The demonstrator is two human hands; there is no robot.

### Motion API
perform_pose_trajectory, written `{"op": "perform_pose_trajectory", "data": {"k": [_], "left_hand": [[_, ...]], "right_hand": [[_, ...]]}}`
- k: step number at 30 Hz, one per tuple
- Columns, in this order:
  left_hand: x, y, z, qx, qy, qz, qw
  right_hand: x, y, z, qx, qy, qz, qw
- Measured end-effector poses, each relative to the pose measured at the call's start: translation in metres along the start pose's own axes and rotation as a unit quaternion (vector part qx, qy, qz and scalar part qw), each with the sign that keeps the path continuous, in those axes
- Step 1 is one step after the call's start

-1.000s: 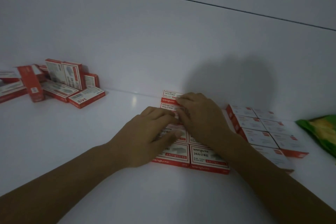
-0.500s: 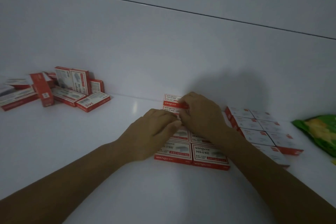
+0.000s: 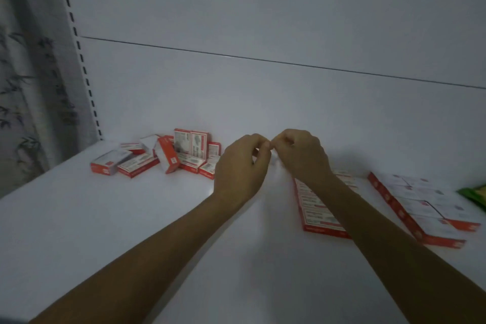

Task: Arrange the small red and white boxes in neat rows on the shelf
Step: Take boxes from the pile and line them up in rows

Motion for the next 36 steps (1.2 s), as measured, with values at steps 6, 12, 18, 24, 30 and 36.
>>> {"op": "perform_pose_trajectory", "data": {"k": [6, 12, 18, 24, 30, 36], "left_hand": [[0.108, -0.014, 0.051, -0.083, 0.074, 0.021, 0.994], [0.162, -0.007, 0.106, -0.06, 0.072, 0.01, 0.996], [0.168, -0.006, 0.119, -0.015, -0.092, -0.005, 0.996], [0.157, -0.009, 0.139, 0.052, -0.087, -0.006, 0.995], [0.157, -0.006, 0.141, 0.075, -0.067, -0.011, 0.995], [0.148, -0.015, 0.112, -0.056, 0.024, 0.057, 0.997]], "right_hand": [[-0.078, -0.027, 0.073, 0.021, 0.037, 0.084, 0.996], [-0.156, -0.044, 0.118, 0.027, 0.038, 0.124, 0.991], [-0.162, -0.055, 0.139, 0.123, -0.037, 0.031, 0.991], [-0.168, -0.056, 0.139, 0.121, -0.031, 0.081, 0.989], [-0.137, -0.058, 0.134, 0.088, 0.093, -0.006, 0.992], [-0.121, -0.057, 0.119, -0.026, 0.265, -0.019, 0.964]]}}
Point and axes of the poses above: each hand's wrist, its own y-axis towards the middle knuckle, its own x-axis out of the back of the hand, z = x × y, the point moved 10 cm from there along y, towards the middle knuckle, and after that the axes turned 3 degrees about -y, right-handed, at the moved point
